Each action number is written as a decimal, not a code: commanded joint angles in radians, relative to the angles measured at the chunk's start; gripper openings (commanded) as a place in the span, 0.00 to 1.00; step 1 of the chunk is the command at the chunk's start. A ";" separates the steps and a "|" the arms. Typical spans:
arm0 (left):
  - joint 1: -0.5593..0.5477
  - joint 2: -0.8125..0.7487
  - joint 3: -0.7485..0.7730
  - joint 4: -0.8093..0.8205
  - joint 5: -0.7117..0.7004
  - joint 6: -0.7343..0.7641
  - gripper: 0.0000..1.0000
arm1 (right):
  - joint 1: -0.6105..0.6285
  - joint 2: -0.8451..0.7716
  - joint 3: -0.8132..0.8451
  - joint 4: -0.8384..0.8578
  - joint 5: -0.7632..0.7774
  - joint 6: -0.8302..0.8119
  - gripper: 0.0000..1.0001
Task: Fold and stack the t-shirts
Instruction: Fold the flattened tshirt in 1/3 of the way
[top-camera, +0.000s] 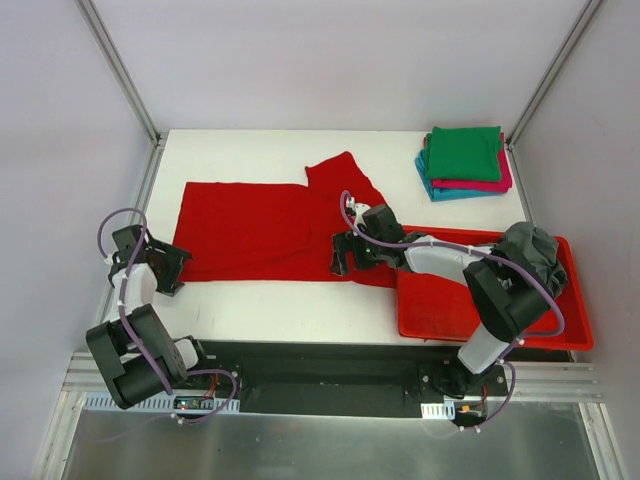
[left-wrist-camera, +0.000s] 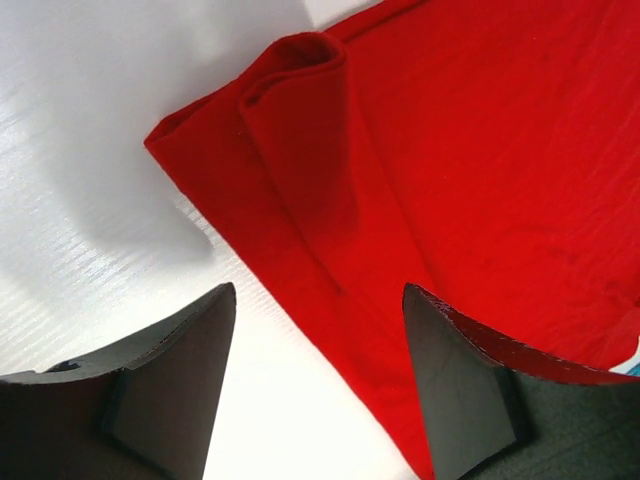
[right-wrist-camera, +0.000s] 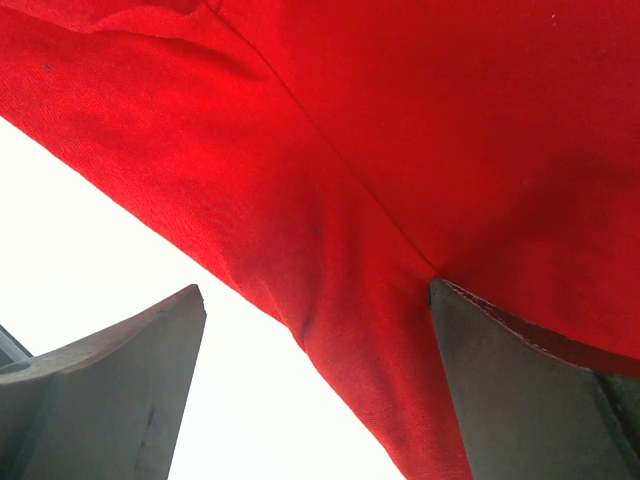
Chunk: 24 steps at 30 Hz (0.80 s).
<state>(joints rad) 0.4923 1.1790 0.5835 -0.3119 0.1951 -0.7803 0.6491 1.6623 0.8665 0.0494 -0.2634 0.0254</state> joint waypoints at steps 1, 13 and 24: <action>-0.012 0.031 0.044 0.049 -0.037 -0.034 0.66 | 0.011 0.063 -0.024 -0.062 -0.065 0.030 0.96; -0.029 0.222 0.180 0.089 -0.005 -0.048 0.62 | 0.012 0.074 -0.023 -0.059 -0.083 0.028 0.96; -0.060 0.459 0.433 0.105 -0.042 -0.022 0.62 | 0.011 0.086 -0.018 -0.060 -0.080 0.028 0.96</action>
<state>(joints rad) 0.4503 1.5639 0.8906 -0.2256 0.1699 -0.8227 0.6476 1.6817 0.8715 0.0826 -0.3046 0.0338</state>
